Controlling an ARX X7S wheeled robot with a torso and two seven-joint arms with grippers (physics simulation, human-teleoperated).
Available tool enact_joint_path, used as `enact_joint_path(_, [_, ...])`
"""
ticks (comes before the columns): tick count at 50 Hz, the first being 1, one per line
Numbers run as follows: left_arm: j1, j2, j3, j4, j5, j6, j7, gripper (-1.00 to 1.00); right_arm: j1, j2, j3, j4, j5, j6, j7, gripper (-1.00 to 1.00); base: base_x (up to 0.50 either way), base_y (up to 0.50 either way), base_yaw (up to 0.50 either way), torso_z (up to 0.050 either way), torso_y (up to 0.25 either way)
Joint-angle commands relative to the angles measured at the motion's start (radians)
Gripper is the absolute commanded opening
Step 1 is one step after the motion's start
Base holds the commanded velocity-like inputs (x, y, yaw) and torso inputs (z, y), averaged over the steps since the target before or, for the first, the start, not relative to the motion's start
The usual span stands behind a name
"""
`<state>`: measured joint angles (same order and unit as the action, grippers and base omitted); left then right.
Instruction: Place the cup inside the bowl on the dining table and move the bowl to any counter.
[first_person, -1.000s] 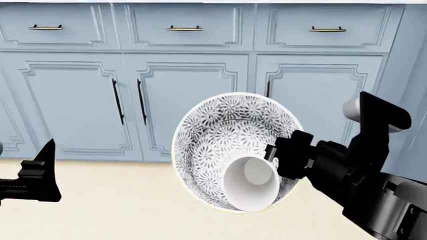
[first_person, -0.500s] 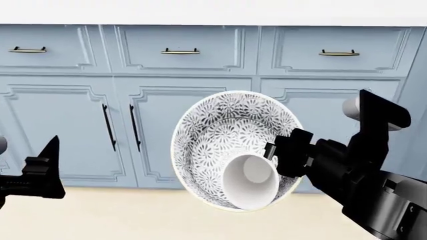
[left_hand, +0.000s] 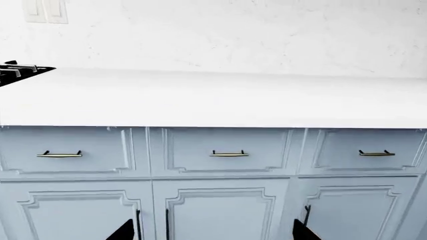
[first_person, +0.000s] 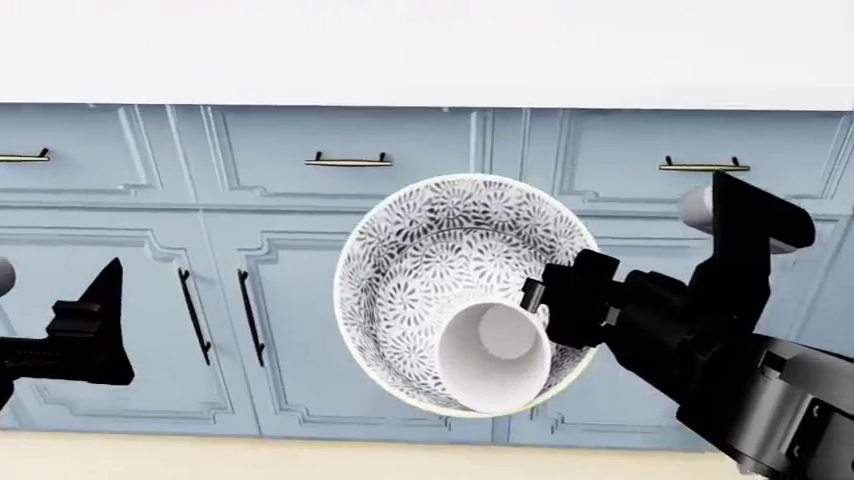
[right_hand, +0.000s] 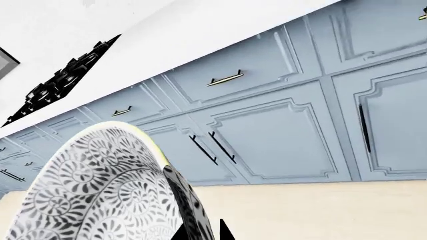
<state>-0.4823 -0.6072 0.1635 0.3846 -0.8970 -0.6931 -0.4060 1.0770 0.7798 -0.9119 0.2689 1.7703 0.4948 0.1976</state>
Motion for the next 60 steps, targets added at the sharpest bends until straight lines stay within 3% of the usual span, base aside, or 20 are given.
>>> enact_joint_path(1, [-0.006, -0.002, 0.002, -0.001, -0.001, -0.001, 0.0, 1.0, 0.016, 0.001, 0.018, -0.012, 0.0, 0.0, 0.011, -1.0, 0.34, 0.0, 0.0, 0.0, 0.01])
enact_joint_path(21, [-0.027, -0.008, 0.008, 0.022, -0.018, -0.025, -0.013, 1.0, 0.093, -0.007, 0.031, 0.01, 0.007, 0.031, 0.024, -1.0, 0.22, 0.0, 0.0, 0.0, 0.001])
enact_joint_path(42, [-0.181, -0.019, 0.027, 0.011, -0.049, -0.106, -0.025, 1.0, 0.123, -0.012, 0.034, 0.021, 0.012, 0.049, 0.041, -1.0, 0.29, 0.0, 0.0, 0.0, 0.001])
enact_joint_path(60, [-0.193, -0.027, 0.026, 0.016, -0.056, -0.112, -0.028, 1.0, 0.156, -0.013, 0.039, 0.032, 0.016, 0.066, 0.053, -1.0, 0.29, 0.0, 0.0, 0.001, 0.001])
